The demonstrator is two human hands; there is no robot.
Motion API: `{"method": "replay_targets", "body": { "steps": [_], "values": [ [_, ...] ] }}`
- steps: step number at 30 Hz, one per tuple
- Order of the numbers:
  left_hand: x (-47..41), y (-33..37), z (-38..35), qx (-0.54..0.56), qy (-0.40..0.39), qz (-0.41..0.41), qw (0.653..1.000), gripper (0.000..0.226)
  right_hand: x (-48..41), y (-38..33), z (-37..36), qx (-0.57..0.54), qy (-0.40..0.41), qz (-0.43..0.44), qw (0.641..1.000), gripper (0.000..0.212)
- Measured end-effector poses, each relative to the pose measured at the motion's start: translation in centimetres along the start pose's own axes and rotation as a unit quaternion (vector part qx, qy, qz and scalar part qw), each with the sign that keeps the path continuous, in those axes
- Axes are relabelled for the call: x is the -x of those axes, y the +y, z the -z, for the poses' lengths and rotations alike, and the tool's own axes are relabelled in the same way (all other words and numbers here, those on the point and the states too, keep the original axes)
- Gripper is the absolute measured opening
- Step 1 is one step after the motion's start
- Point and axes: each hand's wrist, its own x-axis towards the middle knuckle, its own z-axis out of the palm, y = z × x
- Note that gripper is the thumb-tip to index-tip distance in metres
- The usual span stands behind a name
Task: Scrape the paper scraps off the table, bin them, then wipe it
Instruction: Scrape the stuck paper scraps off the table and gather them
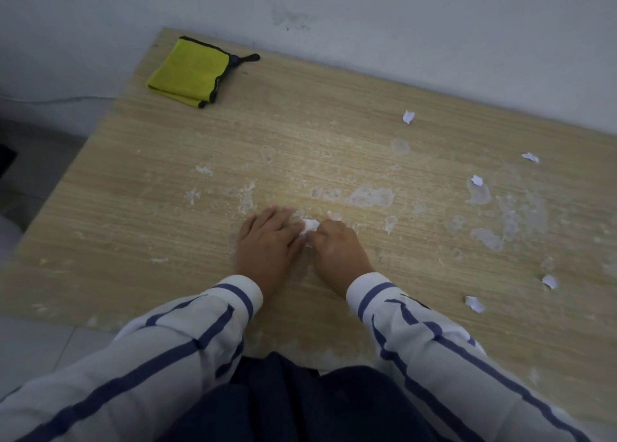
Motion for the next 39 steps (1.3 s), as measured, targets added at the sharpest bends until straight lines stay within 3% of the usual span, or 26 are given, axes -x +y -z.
{"method": "replay_targets", "body": {
  "steps": [3,5,7,11,15,24,30,33,39],
  "values": [
    [0.0,0.1,-0.1,-0.007,0.005,-0.002,1.0,0.046,0.0,0.2,0.8,-0.087,0.002,-0.053,0.995,0.029],
    [-0.1,0.1,-0.1,-0.009,0.008,-0.002,1.0,0.045,-0.8,0.3,1.0,-0.131,0.01,-0.108,0.985,0.02],
    [-0.1,0.0,-0.1,-0.007,0.006,-0.003,1.0,0.044,-1.0,0.0,0.8,-0.124,0.016,-0.119,0.985,0.011],
    [0.0,-0.1,-0.1,-0.003,0.003,-0.015,1.0,0.042,-0.2,-0.2,1.0,-0.153,0.027,-0.123,0.98,0.021],
    [0.2,0.3,0.3,-0.003,-0.012,-0.007,1.0,0.051,1.3,0.1,1.6,-0.236,0.077,-0.174,0.953,0.021],
    [0.1,2.0,0.0,-0.008,-0.045,-0.036,0.998,0.051,2.7,1.9,0.4,-0.135,0.098,-0.15,0.975,0.024],
    [0.1,3.2,-0.2,0.033,-0.045,-0.021,0.998,0.055,4.3,3.2,1.0,-0.148,0.115,-0.163,0.969,0.035],
    [0.0,3.5,0.0,0.057,-0.046,-0.012,0.997,0.06,6.5,5.3,1.4,-0.156,0.129,-0.188,0.961,0.031],
    [-0.2,8.2,-0.8,0.001,-0.054,-0.107,0.993,0.059,10.9,9.6,1.9,-0.16,0.173,-0.251,0.939,0.02]
  ]
}}
